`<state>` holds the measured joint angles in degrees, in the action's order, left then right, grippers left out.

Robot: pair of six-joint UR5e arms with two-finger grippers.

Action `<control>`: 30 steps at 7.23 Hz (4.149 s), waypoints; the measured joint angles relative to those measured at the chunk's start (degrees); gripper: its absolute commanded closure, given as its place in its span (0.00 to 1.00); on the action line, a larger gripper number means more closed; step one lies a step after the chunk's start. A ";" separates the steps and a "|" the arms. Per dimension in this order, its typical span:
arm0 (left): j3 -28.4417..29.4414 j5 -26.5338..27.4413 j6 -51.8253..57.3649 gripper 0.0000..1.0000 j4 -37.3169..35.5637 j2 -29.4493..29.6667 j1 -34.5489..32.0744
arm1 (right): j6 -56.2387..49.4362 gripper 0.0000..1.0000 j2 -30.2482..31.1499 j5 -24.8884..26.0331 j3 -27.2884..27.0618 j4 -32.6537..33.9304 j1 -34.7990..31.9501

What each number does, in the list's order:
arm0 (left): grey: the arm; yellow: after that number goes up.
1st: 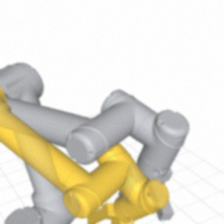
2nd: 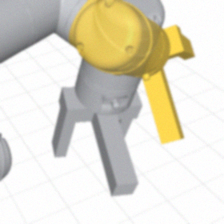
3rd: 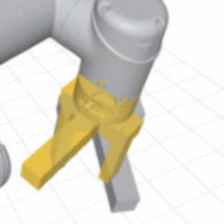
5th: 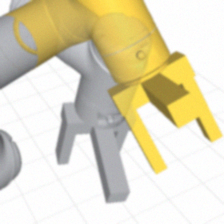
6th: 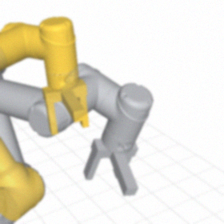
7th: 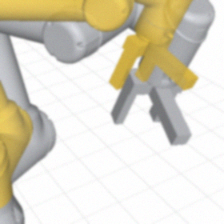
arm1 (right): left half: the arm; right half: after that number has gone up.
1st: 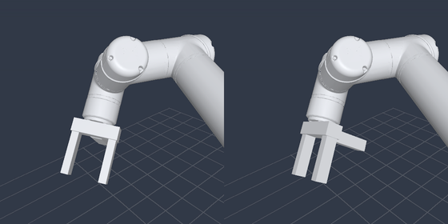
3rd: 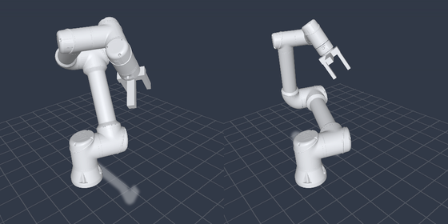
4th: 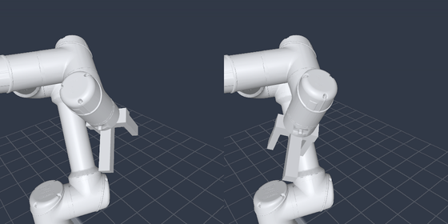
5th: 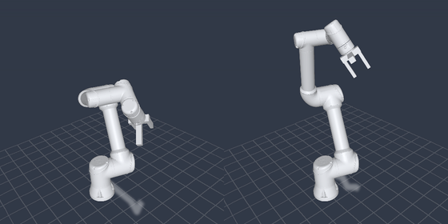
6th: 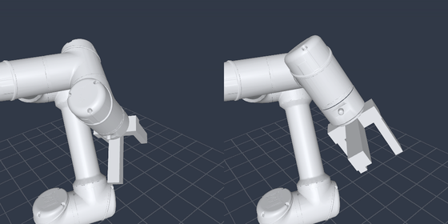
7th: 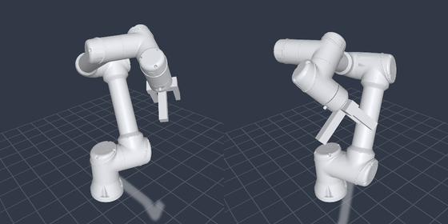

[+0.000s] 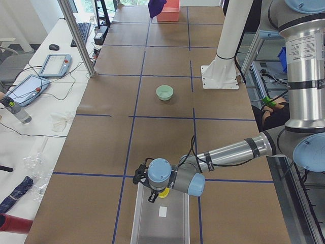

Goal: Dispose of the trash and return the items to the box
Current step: 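Lower the yellow cup into the clear bin while the right gripper lifts the cloth, then carry the purple cloth over the pink bin with the right gripper, then release the cloth into the pink bin while the left gripper reaches the green bowl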

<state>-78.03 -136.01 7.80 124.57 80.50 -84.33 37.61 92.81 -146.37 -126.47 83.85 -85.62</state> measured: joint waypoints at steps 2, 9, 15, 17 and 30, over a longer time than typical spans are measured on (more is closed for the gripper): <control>-2.40 3.44 0.15 0.00 -0.28 -0.17 -0.33 | -0.01 1.00 0.13 0.28 0.06 0.00 0.17; -26.66 4.65 -20.85 0.00 -22.87 8.50 -2.80 | -20.18 1.00 3.86 10.64 6.64 0.11 -4.88; -26.76 1.16 -54.29 0.00 -8.11 15.14 16.57 | -61.62 1.00 6.79 21.27 18.56 11.65 -18.43; -23.67 1.74 -64.49 0.00 1.27 15.92 22.37 | -66.97 1.00 6.49 23.07 24.56 11.97 -18.90; -24.77 27.92 -81.92 0.00 -12.62 28.23 48.96 | -57.88 0.00 2.31 13.91 42.41 2.58 -18.09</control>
<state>-102.80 -108.09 -74.12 111.95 108.74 -35.37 -20.27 95.13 -132.46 -84.07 86.43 -103.72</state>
